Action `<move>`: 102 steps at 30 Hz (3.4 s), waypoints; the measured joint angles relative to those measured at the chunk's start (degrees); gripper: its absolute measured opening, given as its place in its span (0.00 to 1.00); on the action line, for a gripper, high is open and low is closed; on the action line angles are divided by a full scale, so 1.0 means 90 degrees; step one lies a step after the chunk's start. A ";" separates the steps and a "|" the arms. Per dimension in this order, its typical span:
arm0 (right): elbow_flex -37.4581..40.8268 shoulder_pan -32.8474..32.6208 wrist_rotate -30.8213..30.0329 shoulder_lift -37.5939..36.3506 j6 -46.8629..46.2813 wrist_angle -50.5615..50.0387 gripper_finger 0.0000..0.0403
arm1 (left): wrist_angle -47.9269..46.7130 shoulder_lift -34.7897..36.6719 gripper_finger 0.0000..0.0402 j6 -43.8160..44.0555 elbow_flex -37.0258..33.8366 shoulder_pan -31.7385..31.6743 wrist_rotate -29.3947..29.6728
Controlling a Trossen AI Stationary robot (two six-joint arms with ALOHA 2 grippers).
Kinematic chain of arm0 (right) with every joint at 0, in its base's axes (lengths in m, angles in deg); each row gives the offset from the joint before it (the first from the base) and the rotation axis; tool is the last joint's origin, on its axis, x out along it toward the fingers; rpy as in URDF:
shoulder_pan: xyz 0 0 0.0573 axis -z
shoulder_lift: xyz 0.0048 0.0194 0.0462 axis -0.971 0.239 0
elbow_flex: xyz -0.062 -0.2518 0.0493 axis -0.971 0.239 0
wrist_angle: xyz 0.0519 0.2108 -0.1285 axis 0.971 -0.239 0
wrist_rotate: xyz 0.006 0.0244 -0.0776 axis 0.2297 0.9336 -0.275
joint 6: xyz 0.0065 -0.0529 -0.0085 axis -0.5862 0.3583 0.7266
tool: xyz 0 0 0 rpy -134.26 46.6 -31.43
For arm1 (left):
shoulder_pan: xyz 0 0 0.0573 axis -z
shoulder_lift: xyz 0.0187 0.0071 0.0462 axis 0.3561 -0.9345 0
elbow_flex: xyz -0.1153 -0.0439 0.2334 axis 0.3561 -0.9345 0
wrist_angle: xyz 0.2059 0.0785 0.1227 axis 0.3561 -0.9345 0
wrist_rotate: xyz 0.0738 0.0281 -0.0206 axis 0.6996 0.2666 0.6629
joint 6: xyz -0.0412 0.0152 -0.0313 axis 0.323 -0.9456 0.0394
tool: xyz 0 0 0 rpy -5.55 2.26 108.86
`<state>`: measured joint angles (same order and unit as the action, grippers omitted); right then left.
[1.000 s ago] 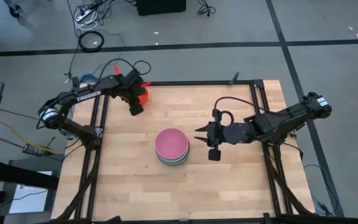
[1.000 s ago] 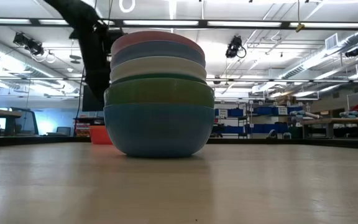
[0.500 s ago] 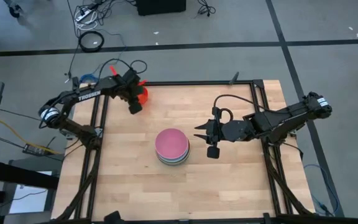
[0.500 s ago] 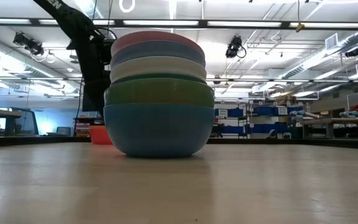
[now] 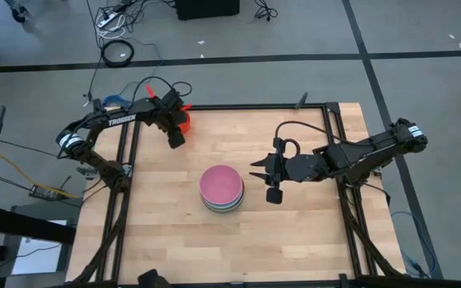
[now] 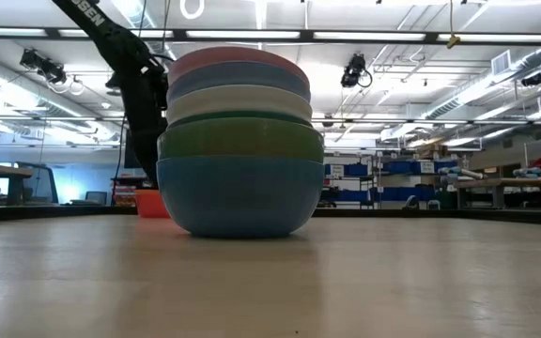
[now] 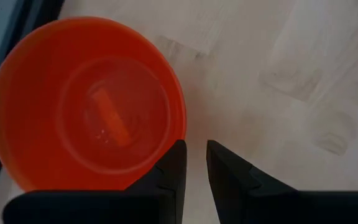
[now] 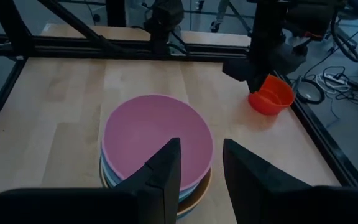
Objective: Nest bowls inside each other
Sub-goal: Stack the orange bowl on top of the pink bowl
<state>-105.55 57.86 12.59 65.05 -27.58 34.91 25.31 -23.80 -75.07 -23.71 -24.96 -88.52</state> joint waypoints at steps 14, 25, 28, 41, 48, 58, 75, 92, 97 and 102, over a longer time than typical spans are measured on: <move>0.0000 0.0260 0.0284 0.0000 -0.0061 0.0026 0.26 | -0.0127 0.0000 0.18 0.0054 0.0000 0.0149 0.0067; 0.0000 0.0570 0.0542 0.0000 -0.0067 0.0025 0.26 | -0.0551 0.0002 0.25 0.0259 0.0325 0.0599 0.0462; 0.0000 0.0672 0.0631 0.0000 -0.0068 0.0027 0.26 | -0.0511 0.0002 0.29 0.0176 0.0556 0.0605 0.0558; 0.0000 0.0759 0.0670 0.0000 -0.0070 0.0027 0.26 | -0.0209 -0.0262 0.32 -0.0334 0.0653 0.0239 0.0870; 0.0000 0.0759 0.0670 0.0000 -0.0087 0.0029 0.26 | -0.0333 -0.0397 0.32 -0.0301 0.0653 0.0226 0.0813; 0.0000 0.0835 0.0670 0.0000 -0.0061 0.0046 0.26 | -0.0462 -0.0615 0.32 -0.0086 0.0653 0.0226 0.0657; 0.0000 0.1004 0.0800 0.0000 -0.0259 0.0046 0.26 | -0.0380 -0.0624 0.31 0.0361 0.0653 0.0226 0.0878; 0.0000 0.1131 0.0954 0.0000 -0.0347 0.0051 0.26 | -0.0361 -0.0624 0.11 0.0206 0.0651 0.0226 0.0678; 0.0000 0.1131 0.0954 0.0000 -0.0340 0.0049 0.26 | -0.0361 -0.0624 0.10 0.0204 0.0651 0.0226 0.0652; 0.0000 0.1131 0.0954 0.0000 -0.0336 0.0049 0.26 | -0.0361 -0.0624 0.10 0.0204 0.0651 0.0226 0.0647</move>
<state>-105.55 68.03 21.18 65.05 -30.61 35.35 22.05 -29.41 -73.23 -17.85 -22.93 -82.69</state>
